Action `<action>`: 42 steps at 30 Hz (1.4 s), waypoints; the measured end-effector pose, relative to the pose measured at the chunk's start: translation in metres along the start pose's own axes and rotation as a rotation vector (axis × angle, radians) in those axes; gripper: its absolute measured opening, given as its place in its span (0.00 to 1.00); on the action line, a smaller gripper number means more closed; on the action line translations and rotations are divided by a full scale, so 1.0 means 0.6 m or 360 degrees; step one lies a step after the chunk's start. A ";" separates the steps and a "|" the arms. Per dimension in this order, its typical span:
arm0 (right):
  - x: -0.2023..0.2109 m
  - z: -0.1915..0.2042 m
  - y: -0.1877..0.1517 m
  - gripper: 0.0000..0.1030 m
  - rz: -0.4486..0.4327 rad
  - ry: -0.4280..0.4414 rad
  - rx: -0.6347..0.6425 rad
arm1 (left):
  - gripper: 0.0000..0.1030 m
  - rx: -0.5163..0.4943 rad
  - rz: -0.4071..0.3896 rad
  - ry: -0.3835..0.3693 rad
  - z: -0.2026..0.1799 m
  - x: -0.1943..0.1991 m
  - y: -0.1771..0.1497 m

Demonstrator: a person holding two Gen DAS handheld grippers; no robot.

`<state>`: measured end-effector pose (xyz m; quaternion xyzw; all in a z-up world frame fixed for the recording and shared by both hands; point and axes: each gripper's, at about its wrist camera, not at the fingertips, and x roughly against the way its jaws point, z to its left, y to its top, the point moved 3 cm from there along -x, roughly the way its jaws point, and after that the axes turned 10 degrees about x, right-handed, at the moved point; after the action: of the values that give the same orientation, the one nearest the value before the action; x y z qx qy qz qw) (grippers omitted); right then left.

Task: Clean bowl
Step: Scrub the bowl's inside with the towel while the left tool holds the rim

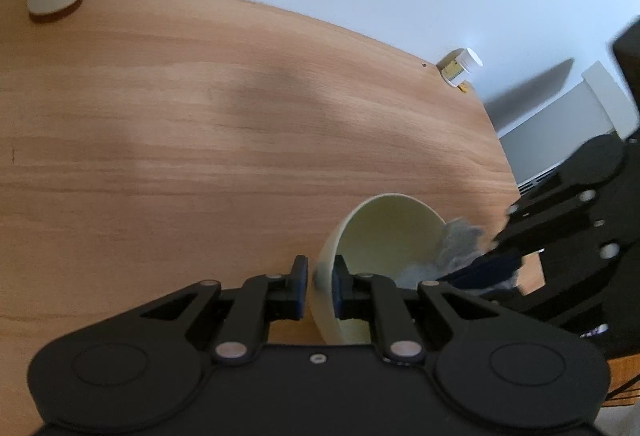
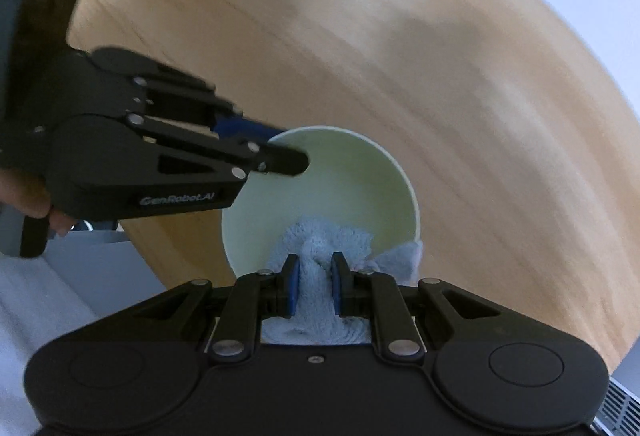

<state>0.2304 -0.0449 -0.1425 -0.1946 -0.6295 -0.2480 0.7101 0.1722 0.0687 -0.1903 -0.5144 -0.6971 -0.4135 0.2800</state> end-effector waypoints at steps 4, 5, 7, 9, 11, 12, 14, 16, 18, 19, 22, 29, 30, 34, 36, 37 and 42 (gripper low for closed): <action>-0.030 0.005 0.016 0.17 0.0053 -0.0036 0.0066 | 0.10 0.0017 -0.0002 -0.0001 -0.001 0.001 0.000; -0.037 0.005 0.018 0.17 0.0060 -0.0046 0.0075 | 0.10 0.0015 -0.0001 -0.0001 -0.001 0.001 0.001; -0.047 0.006 0.019 0.17 0.0061 -0.0062 0.0080 | 0.10 0.0009 0.0000 0.0002 -0.002 0.002 0.001; -0.056 0.006 0.022 0.17 0.0048 -0.0085 0.0084 | 0.10 0.0028 0.0005 -0.0006 -0.001 0.002 0.002; -0.062 0.004 0.025 0.17 0.0011 -0.0118 0.0071 | 0.09 0.0048 0.0008 -0.0017 0.001 0.003 0.004; -0.063 0.004 0.026 0.16 -0.0006 -0.0135 0.0068 | 0.09 0.0054 0.0010 -0.0021 0.002 0.004 0.004; -0.062 0.005 0.031 0.16 -0.0065 -0.0174 0.0054 | 0.09 0.0066 0.0012 -0.0030 0.005 0.005 0.004; -0.059 0.003 0.035 0.16 -0.0124 -0.0193 0.0030 | 0.10 0.0084 0.0007 -0.0038 0.007 0.007 0.004; -0.050 -0.002 0.040 0.16 -0.0232 -0.0220 -0.0024 | 0.10 0.0106 -0.0008 -0.0045 0.008 0.010 0.005; -0.045 -0.004 0.040 0.16 -0.0268 -0.0223 -0.0041 | 0.10 0.0117 -0.0016 -0.0049 0.008 0.011 0.006; -0.021 -0.006 0.035 0.15 -0.0388 -0.0199 -0.0088 | 0.12 0.0164 -0.0037 -0.0078 0.010 0.018 0.007; 0.041 -0.006 0.014 0.15 -0.0545 -0.0043 -0.0184 | 0.15 0.0218 -0.0091 -0.0149 0.015 0.049 0.010; 0.047 -0.008 0.009 0.15 -0.0546 -0.0018 -0.0200 | 0.15 0.0218 -0.0093 -0.0149 0.015 0.051 0.012; 0.027 -0.012 -0.012 0.16 -0.0497 0.0097 -0.0266 | 0.15 0.0212 -0.0095 -0.0147 0.015 0.052 0.016; 0.002 -0.019 -0.010 0.15 -0.0465 0.0185 -0.0302 | 0.15 0.0206 -0.0093 -0.0134 0.015 0.048 0.015; -0.011 -0.021 -0.007 0.15 -0.0456 0.0207 -0.0316 | 0.15 0.0206 -0.0088 -0.0132 0.017 0.047 0.015; -0.040 -0.021 -0.008 0.15 -0.0431 0.0200 -0.0244 | 0.15 0.0237 -0.0075 -0.0107 0.023 0.040 0.010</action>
<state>0.2352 -0.0537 -0.1681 -0.1458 -0.5835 -0.4005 0.6913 0.1706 0.0929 -0.1761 -0.4892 -0.7469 -0.3496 0.2841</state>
